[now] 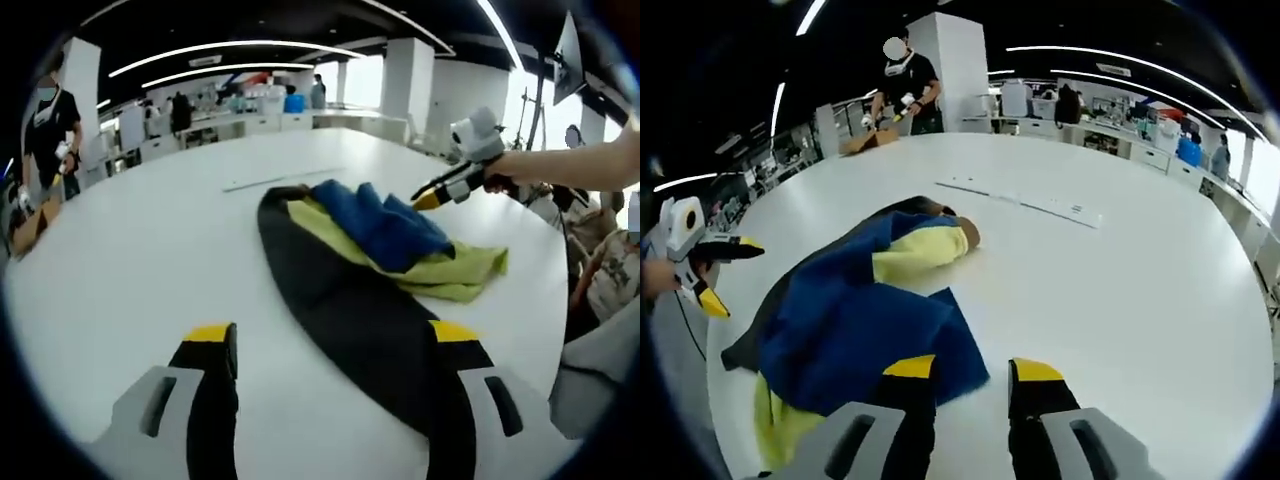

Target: Fold the garment on the visible template until the final outline fits inside the template.

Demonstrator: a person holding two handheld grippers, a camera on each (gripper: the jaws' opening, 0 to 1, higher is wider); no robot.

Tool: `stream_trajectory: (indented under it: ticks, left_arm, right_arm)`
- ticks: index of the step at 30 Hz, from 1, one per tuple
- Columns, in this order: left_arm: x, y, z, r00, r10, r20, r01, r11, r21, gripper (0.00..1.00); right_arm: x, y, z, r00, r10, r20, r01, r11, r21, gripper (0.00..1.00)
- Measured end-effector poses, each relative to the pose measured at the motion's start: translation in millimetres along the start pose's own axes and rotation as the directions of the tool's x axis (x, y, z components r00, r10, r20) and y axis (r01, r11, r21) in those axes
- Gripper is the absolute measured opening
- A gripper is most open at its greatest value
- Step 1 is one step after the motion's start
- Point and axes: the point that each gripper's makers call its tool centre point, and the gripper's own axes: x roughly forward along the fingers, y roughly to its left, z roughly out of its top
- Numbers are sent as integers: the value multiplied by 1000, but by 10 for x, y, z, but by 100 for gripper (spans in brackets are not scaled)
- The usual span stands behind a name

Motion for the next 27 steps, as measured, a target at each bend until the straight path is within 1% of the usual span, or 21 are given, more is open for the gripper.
stream_trajectory:
  ticks: [3,4,5,8,10,11,12,15,16,20,21,22,25,27]
  left_arm:
    - [50,13,-68,1000,11,-17,-11,1000,4,65]
    - [65,14,-77,1000,12,-19,-12,1000,4,56]
    - [136,13,-103,1000,10,-28,-10,1000,-4,56]
    - [193,8,-104,1000,10,-29,-10,1000,-12,52]
    - [223,-11,-101,1000,3,-27,-3,1000,-17,48]
    - [247,-43,-102,1000,-11,-26,10,1000,-13,45]
    - [253,-48,-105,1000,-12,-27,12,1000,-10,43]
    - [294,-61,-164,998,-5,-63,8,999,49,43]
    - [304,-68,-167,998,-8,-63,12,998,55,42]
    - [337,-76,-203,997,-7,-83,13,997,70,36]
    - [339,-68,-219,996,0,-94,8,997,80,35]
    - [350,-62,-206,997,-1,-84,7,997,77,34]
    - [388,-39,-189,997,5,-83,1,997,73,29]
    - [399,-28,-175,996,14,-91,-8,998,61,19]
  right_arm:
    - [21,-13,-16,1000,0,-6,0,1000,-9,22]
    - [61,-14,-71,1000,2,-27,-3,1000,-26,21]
    - [62,-14,-59,1000,3,-22,-3,1000,-29,21]
    - [71,-13,-39,1000,4,-17,-4,1000,-26,20]
    - [78,-6,-32,1000,7,-16,-7,1000,-27,17]
    - [80,-3,-33,1000,4,-18,-5,999,-41,16]
    - [77,4,-42,1000,1,-22,-3,998,-63,15]
    - [68,30,-57,1000,9,-30,-13,993,-118,12]
    - [70,31,-59,999,11,-33,-15,992,-128,11]
    - [79,27,-61,999,5,-39,-10,991,-134,7]
    - [81,26,-63,999,3,-40,-9,989,-147,5]
    - [81,30,-68,999,4,-44,-10,988,-155,0]
    - [78,-1,-75,999,-14,-50,6,986,-166,0]
    - [67,-16,-88,998,-23,-58,13,985,-172,0]
